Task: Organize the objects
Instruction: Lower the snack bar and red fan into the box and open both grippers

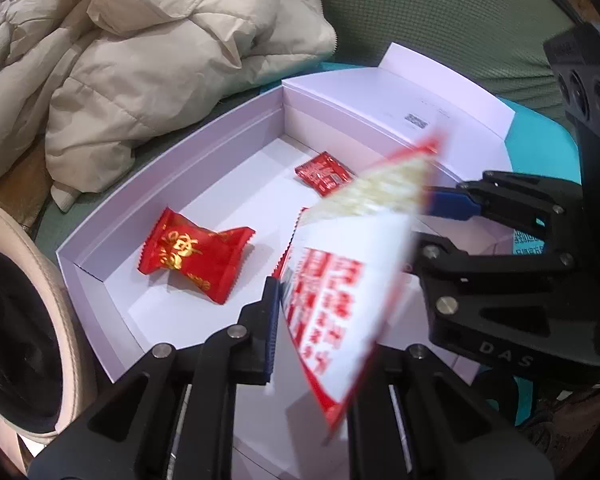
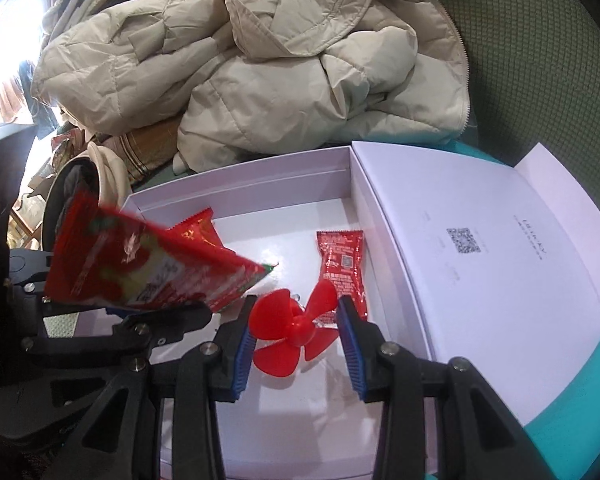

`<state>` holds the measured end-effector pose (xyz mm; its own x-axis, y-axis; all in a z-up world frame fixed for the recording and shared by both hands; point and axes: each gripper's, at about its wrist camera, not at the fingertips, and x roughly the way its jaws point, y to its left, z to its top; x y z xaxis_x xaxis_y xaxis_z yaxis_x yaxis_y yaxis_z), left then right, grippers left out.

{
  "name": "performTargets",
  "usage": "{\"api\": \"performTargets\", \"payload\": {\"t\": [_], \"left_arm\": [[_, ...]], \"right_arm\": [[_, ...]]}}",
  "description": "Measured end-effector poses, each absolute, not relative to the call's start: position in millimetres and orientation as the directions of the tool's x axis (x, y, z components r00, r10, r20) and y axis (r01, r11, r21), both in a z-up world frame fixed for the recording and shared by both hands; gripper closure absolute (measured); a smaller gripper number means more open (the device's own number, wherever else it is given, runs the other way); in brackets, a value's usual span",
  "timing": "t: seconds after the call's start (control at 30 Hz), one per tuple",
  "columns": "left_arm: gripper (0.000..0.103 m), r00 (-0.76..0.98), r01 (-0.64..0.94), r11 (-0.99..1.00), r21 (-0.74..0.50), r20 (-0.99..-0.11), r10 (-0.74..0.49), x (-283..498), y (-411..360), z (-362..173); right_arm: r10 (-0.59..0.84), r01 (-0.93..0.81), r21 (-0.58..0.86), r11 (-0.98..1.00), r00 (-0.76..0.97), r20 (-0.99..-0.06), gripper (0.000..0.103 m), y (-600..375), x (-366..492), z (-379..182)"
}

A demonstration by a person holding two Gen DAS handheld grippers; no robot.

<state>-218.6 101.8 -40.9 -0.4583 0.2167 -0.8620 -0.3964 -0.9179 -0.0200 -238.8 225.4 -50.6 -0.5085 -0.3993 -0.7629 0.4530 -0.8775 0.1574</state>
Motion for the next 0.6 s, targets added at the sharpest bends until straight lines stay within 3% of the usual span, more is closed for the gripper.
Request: {"api": "performTargets", "payload": {"t": [0.17,0.37,0.6], "left_arm": [[0.086,-0.409,-0.39,-0.921,0.008,-0.898,0.165,-219,108,-50],[0.086,-0.355,-0.37,-0.924,-0.091,-0.906,0.232,-218,98,-50],[0.086,-0.387,-0.33,-0.94,-0.084,-0.896,0.216,-214,91,-44]], "right_arm": [[-0.39,0.452,0.146,-0.88,-0.511,-0.766,0.063,225,-238,-51],[-0.387,0.45,0.149,-0.88,-0.501,-0.774,0.063,224,-238,-51],[-0.378,0.459,0.132,-0.878,-0.498,-0.781,0.063,217,-234,-50]]}}
